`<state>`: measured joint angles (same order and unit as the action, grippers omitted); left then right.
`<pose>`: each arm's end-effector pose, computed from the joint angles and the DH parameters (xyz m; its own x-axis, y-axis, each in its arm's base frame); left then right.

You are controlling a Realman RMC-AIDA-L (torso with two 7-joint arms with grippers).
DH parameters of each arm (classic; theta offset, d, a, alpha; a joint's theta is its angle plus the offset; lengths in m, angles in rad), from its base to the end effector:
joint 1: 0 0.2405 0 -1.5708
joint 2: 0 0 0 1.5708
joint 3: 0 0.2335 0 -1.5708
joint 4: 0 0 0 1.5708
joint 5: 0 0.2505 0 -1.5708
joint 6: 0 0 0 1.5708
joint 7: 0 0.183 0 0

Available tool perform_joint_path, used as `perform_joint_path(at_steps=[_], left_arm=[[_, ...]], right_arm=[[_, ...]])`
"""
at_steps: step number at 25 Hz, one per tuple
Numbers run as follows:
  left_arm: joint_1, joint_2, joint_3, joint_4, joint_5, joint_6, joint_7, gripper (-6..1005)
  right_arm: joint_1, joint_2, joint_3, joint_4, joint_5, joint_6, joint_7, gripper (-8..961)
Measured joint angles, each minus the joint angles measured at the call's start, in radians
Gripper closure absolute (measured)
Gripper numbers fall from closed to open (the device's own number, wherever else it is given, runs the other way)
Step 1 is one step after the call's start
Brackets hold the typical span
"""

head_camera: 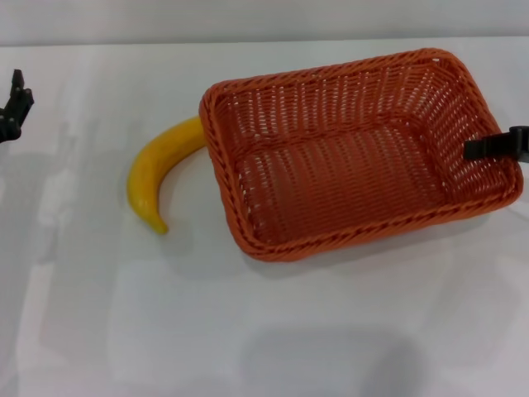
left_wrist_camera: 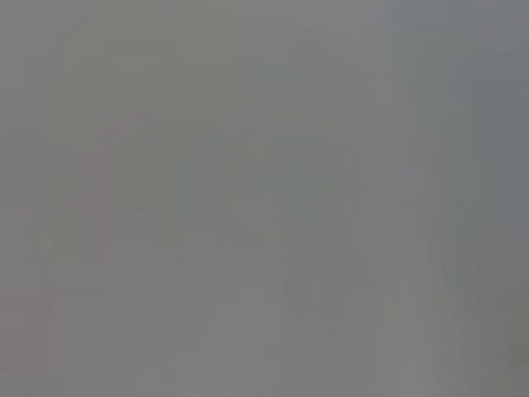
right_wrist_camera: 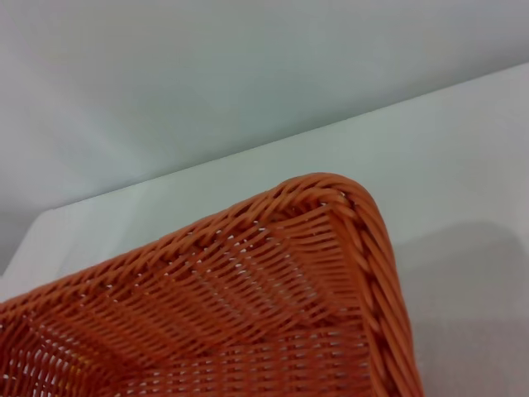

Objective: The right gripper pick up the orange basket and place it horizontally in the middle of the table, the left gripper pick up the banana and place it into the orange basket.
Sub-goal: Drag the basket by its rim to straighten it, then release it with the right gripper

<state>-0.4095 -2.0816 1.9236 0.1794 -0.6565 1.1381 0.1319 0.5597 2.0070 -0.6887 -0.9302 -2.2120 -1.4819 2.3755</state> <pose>-0.3551 0.3845 0.0068 0.8529 -0.0659 0.5180 0.5213 0.0521 -0.8518 0.2667 0.4117 0.0575 0.3246 -0.8255 -0.4616 -0.9421 -0.3255 -0.0805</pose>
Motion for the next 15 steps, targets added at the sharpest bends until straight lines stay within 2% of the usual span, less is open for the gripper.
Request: perform_joint_path(at_steps=[15], left_arm=[[-0.005, 0.0, 0.0, -0.001, 0.0, -0.001, 0.0, 138]], right_arm=[[0.006, -0.002, -0.003, 0.003, 0.052, -0.024, -0.039, 657]])
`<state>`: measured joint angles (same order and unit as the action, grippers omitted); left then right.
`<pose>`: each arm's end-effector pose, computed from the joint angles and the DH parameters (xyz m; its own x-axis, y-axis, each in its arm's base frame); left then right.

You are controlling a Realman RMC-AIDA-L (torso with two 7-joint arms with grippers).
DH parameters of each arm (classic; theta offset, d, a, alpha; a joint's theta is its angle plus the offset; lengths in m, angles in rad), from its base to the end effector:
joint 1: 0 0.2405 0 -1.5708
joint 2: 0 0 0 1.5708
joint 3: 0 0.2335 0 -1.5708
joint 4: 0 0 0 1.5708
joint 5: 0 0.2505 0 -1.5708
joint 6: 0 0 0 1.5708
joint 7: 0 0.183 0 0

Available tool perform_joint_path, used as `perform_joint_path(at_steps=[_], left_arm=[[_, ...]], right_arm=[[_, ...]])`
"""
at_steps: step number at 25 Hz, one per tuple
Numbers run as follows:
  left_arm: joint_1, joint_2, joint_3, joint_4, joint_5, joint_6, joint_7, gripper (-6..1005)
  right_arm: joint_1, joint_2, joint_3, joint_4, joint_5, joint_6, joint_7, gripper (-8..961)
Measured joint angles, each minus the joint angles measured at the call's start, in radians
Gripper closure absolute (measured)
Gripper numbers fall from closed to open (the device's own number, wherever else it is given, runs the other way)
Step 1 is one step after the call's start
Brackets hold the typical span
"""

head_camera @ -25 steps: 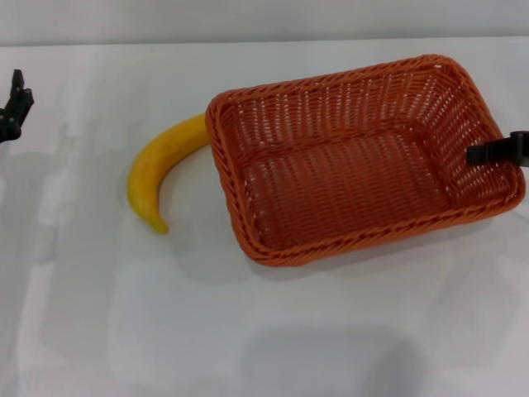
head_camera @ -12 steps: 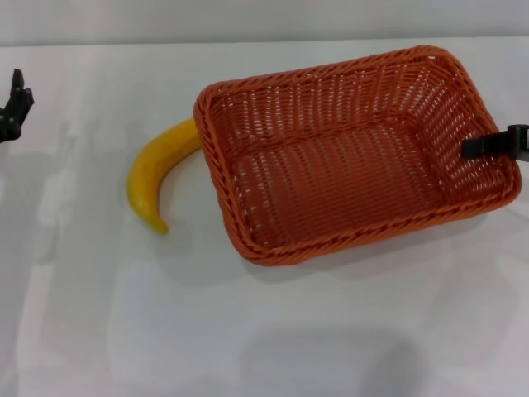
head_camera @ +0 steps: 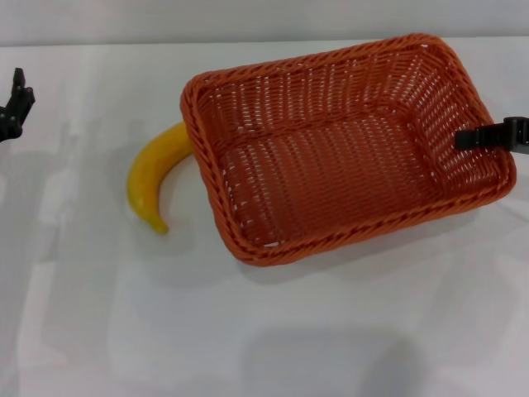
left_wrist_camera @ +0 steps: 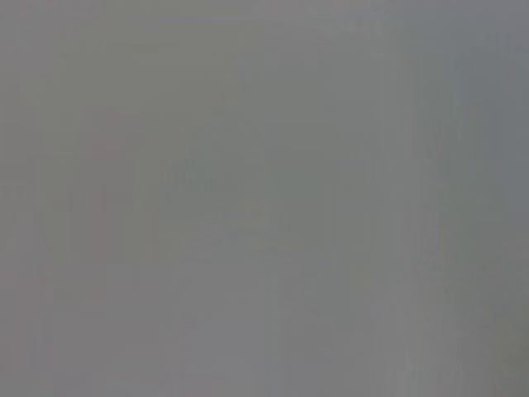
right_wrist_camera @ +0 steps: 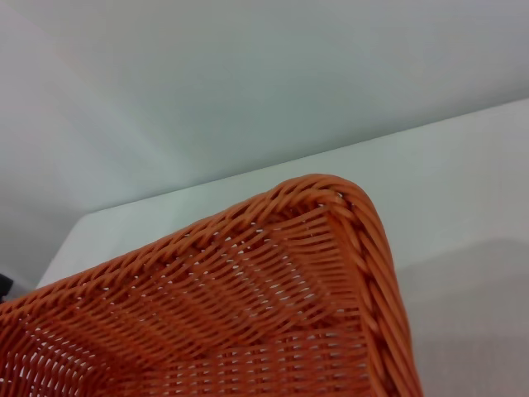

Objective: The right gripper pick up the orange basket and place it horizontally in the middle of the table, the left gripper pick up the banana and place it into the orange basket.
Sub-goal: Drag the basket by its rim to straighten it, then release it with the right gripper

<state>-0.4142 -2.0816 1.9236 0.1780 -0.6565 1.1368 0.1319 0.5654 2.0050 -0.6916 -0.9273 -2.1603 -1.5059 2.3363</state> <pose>-0.3539 0.3860 0.0066 0.8530 -0.0674 0.5175 0.5209 0.0497 -0.8522 0.2545 0.4125 0.0582 0.3603 -0.8037 -0.4735 -0.9221 -0.3837 -0.0503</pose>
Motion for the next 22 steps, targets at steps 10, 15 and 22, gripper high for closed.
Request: perform_joint_path(at_steps=[10, 15, 22], left_arm=[[-0.001, 0.0, 0.0, 0.0, 0.0, -0.002, 0.0, 138], [-0.002, 0.0, 0.0, 0.0, 0.0, -0.002, 0.0, 138], [-0.002, 0.0, 0.0, 0.0, 0.0, -0.002, 0.0, 138]], right_arm=[[0.002, 0.0, 0.001, 0.009, 0.033, -0.006, -0.022, 648], [0.001, 0.001, 0.003, 0.011, 0.035, 0.0, -0.014, 643], [-0.004, 0.0, 0.008, 0.021, 0.026, 0.023, -0.001, 642]])
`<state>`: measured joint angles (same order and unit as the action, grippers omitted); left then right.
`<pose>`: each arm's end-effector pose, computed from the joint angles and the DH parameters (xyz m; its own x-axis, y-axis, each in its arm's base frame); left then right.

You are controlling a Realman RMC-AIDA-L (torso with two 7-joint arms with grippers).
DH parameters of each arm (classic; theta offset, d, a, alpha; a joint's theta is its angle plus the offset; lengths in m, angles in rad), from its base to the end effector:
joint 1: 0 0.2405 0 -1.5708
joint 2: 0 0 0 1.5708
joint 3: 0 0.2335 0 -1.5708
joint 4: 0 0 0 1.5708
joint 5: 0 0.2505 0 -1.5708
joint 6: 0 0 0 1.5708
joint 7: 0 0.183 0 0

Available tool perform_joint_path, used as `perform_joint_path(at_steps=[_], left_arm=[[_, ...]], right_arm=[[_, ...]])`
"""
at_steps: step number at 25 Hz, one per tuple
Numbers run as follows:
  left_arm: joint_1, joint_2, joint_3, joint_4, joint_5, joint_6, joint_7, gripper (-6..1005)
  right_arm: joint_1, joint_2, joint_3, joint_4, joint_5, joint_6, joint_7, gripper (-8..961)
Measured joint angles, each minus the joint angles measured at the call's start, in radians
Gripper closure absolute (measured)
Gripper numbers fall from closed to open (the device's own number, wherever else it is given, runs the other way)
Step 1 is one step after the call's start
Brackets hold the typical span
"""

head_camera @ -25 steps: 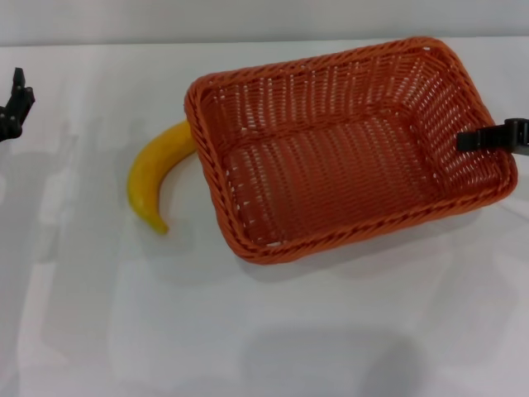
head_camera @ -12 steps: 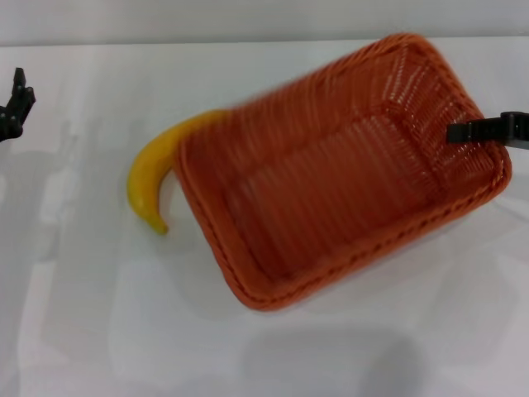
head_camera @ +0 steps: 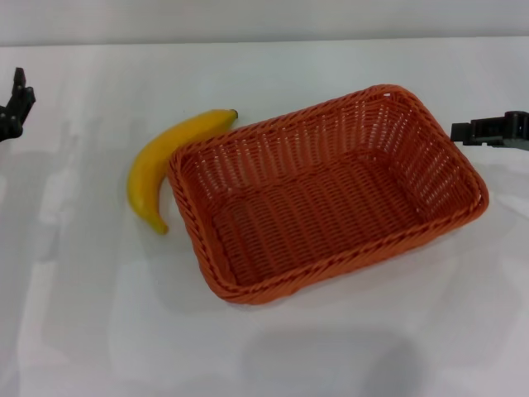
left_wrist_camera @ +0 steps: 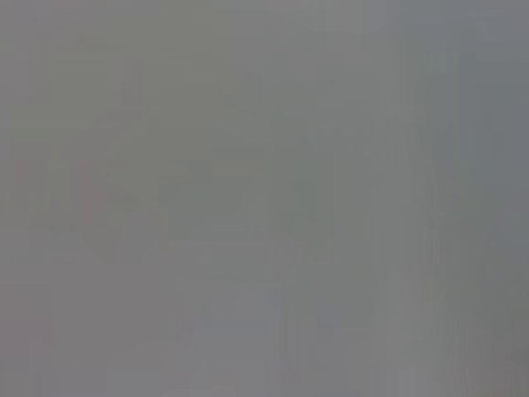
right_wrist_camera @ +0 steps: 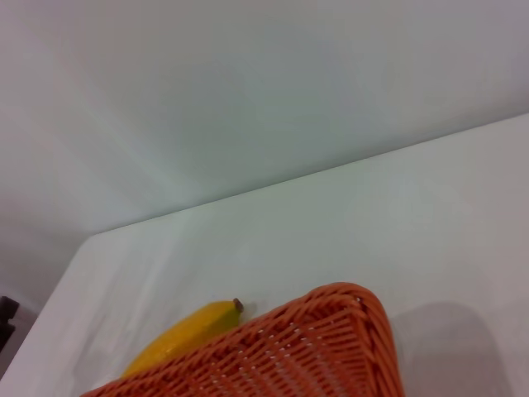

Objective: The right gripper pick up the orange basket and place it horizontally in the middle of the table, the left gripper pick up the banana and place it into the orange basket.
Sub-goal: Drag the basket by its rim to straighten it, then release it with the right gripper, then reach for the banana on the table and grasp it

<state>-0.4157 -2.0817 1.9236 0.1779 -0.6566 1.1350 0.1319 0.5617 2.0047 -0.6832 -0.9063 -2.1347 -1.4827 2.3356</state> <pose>-0.3536 0.3865 0.0064 0.8529 -0.0668 0.5177 0.5211 0.0488 -0.8521 0.2572 0.4148 0.0581 0.3314 -0.7981 -0.5032 -0.9302 -0.3656 -0.0328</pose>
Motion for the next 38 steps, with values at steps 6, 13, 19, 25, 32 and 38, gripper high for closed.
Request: perform_joint_path(at_steps=[6, 13, 19, 25, 32, 38], left_arm=[[0.0, 0.0, 0.0, 0.0, 0.0, 0.0, 0.0, 138], [0.001, 0.0, 0.0, 0.0, 0.0, 0.0, 0.0, 138], [0.006, 0.0, 0.0, 0.0, 0.0, 0.0, 0.0, 138], [0.008, -0.003, 0.002, 0.009, 0.0, 0.003, 0.0, 138], [0.009, -0.006, 0.007, 0.013, 0.0, 0.017, -0.081, 139], [0.01, -0.005, 0.007, 0.025, 0.0, 0.049, -0.19, 139]], right_arm=[[-0.006, 0.0, -0.008, 0.001, -0.005, 0.015, -0.004, 638], [-0.012, 0.0, -0.001, -0.008, 0.015, 0.024, -0.053, 624], [-0.018, -0.002, 0.008, -0.011, 0.16, 0.014, -0.267, 448], [-0.074, 0.003, 0.006, 0.0, 0.445, -0.001, -0.631, 170], [-0.15, 0.006, 0.0, 0.13, 0.823, -0.192, -1.124, 96], [-0.179, 0.009, -0.003, 0.324, 1.091, -0.418, -1.531, 98]])
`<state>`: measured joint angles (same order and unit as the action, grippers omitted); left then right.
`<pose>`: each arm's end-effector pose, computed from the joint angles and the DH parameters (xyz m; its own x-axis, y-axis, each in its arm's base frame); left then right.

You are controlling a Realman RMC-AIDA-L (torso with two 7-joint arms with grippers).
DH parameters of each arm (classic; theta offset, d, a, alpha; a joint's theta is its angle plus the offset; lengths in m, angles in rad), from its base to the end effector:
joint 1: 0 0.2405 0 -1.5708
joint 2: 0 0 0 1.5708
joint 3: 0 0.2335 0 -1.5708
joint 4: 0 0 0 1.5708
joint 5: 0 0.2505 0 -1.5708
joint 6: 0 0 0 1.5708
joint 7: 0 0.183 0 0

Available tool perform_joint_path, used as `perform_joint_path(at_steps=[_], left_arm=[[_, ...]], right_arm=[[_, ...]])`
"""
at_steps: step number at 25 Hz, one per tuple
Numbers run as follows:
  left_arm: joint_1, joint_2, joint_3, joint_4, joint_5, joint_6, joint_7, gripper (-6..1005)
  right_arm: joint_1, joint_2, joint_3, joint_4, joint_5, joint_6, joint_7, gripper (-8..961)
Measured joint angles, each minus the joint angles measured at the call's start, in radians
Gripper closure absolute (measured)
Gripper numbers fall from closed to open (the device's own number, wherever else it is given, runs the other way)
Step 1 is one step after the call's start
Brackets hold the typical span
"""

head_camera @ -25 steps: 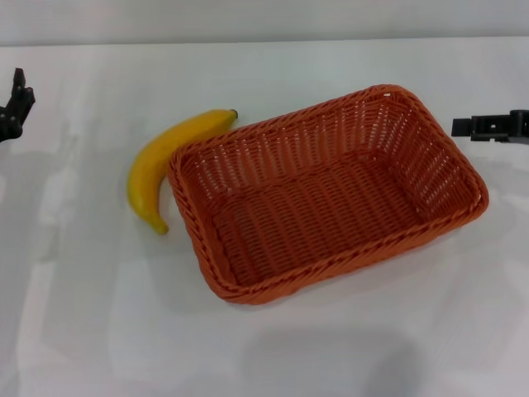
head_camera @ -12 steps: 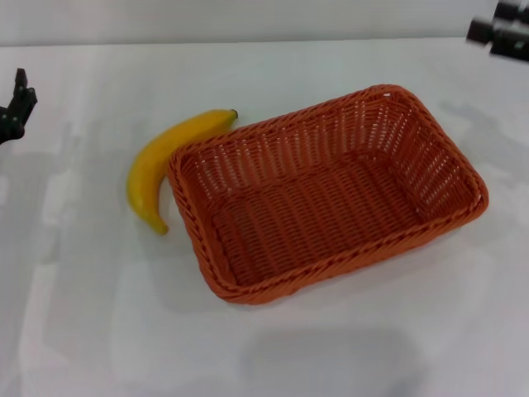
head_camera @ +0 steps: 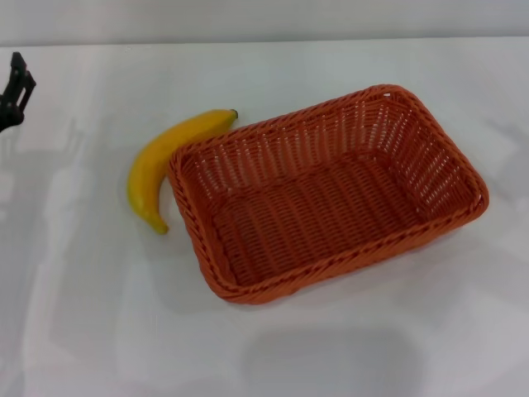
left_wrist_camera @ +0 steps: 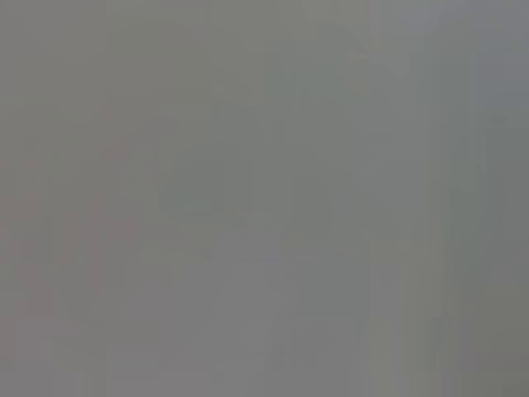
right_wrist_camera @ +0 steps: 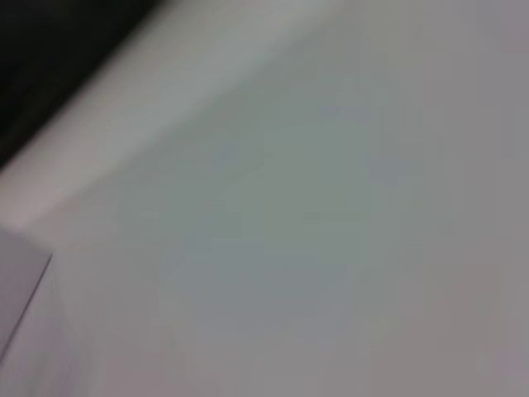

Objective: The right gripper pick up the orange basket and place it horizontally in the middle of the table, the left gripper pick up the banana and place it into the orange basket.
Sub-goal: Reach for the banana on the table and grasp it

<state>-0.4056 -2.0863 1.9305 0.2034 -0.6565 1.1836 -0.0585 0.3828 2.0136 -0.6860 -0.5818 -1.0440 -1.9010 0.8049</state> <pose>-0.3411 0.3858 0.0086 0.7248 -0.1333 0.6759 0.6840 0.0227 -0.7291 0.2212 0.3353 0.1311 0.3884 0.5758 -0.7194 -0.2956 -0.6616 -0.6891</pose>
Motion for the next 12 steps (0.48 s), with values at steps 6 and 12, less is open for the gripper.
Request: perform_joint_path(at_steps=[6, 12], left_arm=[[0.048, 0.01, 0.003, 0.081, 0.047, 0.083, -0.243, 139], [0.071, 0.06, -0.004, 0.114, 0.2, 0.288, -0.666, 139]], right_arm=[[-0.011, -0.004, 0.012, 0.176, 0.13, -0.104, -0.218, 98], [-0.028, -0.009, 0.019, 0.223, 0.154, -0.044, -0.178, 99]])
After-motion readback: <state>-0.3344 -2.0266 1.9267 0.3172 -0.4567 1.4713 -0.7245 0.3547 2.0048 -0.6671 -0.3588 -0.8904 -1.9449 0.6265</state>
